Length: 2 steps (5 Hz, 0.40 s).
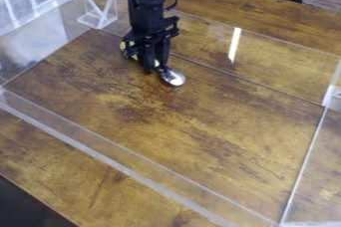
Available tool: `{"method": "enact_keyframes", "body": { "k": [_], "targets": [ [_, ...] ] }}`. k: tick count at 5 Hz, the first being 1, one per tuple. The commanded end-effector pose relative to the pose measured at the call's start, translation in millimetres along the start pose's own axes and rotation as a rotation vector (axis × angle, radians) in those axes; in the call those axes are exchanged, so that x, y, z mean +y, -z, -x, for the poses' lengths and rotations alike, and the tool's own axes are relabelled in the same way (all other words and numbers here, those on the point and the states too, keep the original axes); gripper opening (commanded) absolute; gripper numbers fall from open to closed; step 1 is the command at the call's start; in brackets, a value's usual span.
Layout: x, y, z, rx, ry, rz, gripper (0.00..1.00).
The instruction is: Move the green spoon to the right
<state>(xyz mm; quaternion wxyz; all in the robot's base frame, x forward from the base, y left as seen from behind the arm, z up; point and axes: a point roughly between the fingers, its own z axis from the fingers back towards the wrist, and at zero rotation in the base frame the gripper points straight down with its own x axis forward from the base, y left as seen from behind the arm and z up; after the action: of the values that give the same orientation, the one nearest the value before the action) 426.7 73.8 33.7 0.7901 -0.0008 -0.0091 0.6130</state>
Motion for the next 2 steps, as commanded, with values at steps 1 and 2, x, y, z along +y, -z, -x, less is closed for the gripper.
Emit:
{"method": "enact_keyframes", "body": {
  "k": [1,2],
  "targets": [
    [-10.4,-31.1,-3.2,-0.031,-0.003,0.075,0.00],
    [-10.8,-31.7,-1.4,-0.026,-0.004,0.072,0.00]
  ]
}}
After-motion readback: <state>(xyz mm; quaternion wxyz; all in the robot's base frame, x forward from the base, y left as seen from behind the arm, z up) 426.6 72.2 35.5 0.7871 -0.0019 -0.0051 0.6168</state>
